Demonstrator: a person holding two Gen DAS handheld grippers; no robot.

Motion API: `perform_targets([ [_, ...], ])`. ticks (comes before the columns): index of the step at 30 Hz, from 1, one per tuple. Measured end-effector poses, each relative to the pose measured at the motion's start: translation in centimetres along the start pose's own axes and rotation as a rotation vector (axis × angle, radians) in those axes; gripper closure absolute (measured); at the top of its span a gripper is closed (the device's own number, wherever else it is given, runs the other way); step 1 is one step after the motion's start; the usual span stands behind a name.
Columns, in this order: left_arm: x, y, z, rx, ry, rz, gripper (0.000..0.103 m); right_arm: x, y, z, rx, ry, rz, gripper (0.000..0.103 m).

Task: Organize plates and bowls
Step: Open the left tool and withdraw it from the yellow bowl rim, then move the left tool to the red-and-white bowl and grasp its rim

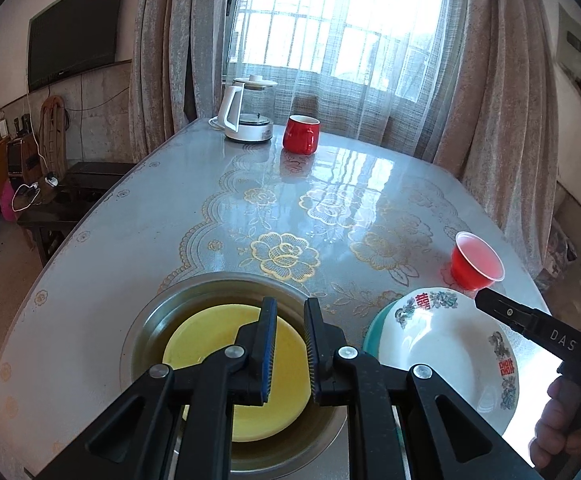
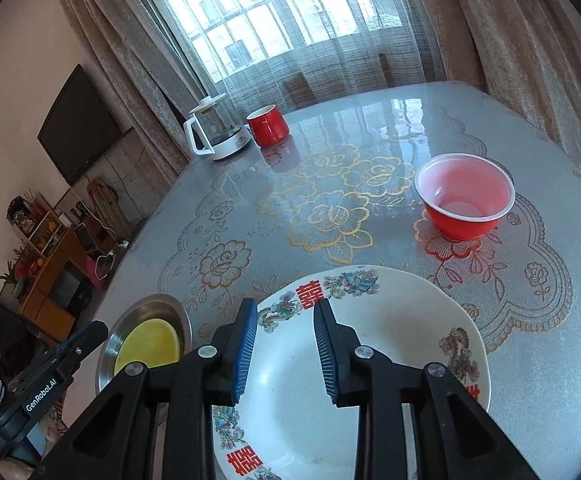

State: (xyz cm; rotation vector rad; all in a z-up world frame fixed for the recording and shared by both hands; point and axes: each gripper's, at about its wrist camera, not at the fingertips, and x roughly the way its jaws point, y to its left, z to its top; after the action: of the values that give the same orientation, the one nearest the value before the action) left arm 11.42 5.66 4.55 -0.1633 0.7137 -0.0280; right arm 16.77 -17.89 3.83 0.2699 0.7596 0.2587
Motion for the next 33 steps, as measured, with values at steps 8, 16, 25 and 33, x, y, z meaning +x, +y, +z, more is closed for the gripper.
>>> perform_targets([
  [8, 1.2, -3.7, 0.6, 0.054, 0.041, -0.062, 0.085, -1.0, -4.2, 1.5, 0.074, -0.017, -0.034, 0.074],
  [16, 2.8, -6.4, 1.6, 0.065, 0.093, -0.111, 0.085, -2.5, -10.0, 2.6, 0.17, -0.04, -0.087, 0.074],
  [25, 5.6, -11.0, 2.8, 0.126, 0.14, -0.211, 0.085, -3.0, -15.8, 4.5, 0.284, -0.076, -0.145, 0.074],
  [33, 9.1, -15.5, 4.4, 0.122, 0.196, -0.291, 0.085, -1.3, -18.3, 6.6, 0.351, -0.074, -0.139, 0.074],
])
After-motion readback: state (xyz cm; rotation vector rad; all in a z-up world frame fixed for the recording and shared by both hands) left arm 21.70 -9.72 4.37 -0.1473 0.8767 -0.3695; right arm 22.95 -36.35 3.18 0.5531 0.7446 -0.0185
